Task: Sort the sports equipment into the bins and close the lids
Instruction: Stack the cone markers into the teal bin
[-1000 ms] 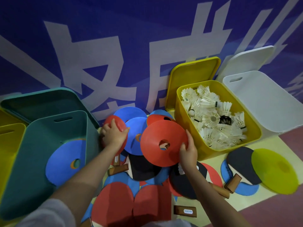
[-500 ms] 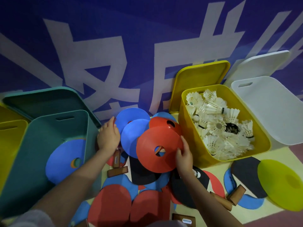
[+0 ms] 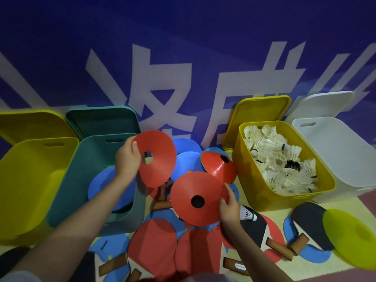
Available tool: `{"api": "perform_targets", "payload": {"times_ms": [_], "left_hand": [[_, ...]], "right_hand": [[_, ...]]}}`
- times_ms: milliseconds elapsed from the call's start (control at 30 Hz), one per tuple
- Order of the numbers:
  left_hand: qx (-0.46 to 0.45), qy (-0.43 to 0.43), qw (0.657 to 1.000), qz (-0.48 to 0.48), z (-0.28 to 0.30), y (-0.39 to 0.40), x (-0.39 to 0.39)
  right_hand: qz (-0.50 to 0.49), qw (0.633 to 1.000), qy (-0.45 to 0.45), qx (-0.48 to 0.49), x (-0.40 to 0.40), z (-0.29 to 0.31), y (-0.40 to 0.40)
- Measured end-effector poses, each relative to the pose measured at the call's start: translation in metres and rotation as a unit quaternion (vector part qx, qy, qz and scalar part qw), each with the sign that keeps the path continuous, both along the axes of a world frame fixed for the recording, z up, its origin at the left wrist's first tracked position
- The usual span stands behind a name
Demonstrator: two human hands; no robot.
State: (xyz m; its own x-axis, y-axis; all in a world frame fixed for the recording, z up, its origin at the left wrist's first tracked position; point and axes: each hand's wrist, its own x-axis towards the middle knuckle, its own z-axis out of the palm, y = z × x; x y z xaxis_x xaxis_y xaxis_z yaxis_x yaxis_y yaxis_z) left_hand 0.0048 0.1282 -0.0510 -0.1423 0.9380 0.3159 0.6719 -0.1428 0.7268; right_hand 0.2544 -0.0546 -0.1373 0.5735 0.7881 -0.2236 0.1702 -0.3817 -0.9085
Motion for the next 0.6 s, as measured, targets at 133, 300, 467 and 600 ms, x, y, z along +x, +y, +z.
{"api": "perform_targets", "payload": {"times_ms": [133,300,467,600], "left_hand": [[-0.005,-0.064,0.998,0.016,0.004,-0.008,-0.050],[-0.018,-0.064,0.997,0.046,0.003,-0.012,-0.115],[-0.055,-0.036,0.996,0.062,0.003,-0.015,-0.159],[-0.091,0.033,0.995,0.040,-0.013,-0.009,-0.182]], "right_hand": [[0.000,1.000,0.001,0.014,-0.018,0.015,0.010],[-0.024,0.999,0.019,0.023,-0.047,0.031,0.030],[-0.046,0.998,0.035,0.039,-0.075,0.033,0.041],[-0.063,0.996,0.042,0.049,-0.094,0.030,0.047]]}}
